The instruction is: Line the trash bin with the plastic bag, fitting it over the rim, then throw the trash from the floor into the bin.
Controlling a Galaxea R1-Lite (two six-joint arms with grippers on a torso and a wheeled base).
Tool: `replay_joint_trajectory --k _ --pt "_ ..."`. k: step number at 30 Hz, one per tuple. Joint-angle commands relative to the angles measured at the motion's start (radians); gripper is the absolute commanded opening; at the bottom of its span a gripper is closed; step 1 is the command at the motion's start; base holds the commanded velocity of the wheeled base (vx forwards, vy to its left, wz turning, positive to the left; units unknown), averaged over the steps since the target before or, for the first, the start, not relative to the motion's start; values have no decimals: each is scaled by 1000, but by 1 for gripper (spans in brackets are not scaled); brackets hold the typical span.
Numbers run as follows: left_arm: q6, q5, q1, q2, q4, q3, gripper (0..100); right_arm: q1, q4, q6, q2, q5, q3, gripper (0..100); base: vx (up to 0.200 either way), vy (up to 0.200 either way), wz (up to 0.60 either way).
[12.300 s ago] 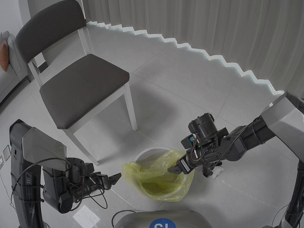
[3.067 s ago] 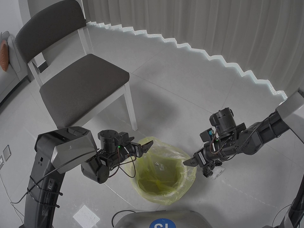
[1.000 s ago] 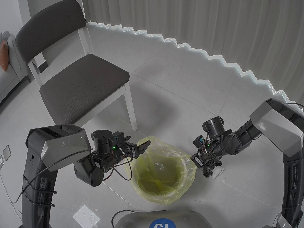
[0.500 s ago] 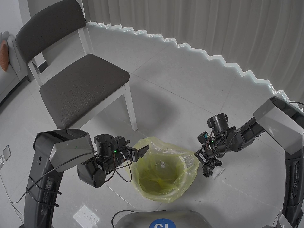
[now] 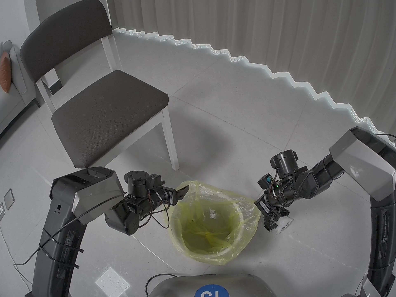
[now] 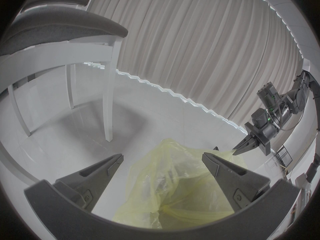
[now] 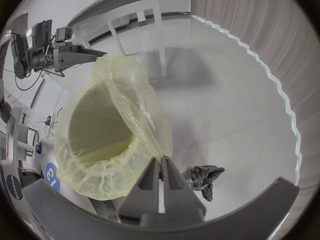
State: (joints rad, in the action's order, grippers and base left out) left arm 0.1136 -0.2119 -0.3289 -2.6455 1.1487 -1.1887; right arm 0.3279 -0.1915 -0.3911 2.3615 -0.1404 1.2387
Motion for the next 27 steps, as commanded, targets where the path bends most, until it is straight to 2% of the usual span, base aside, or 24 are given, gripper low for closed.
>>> replay_joint_trajectory --k 1,15,27 --pt "1 3 2 -39 -35 -72 100 -1 -2 1 16 2 7 0 0 0 0" --pt "1 5 21 -44 -61 -63 100 8 -26 0 76 2 -1 0 0 0 0" --pt "-3 5 31 -34 -49 -22 100 62 -28 1 93 2 -13 0 0 0 0"
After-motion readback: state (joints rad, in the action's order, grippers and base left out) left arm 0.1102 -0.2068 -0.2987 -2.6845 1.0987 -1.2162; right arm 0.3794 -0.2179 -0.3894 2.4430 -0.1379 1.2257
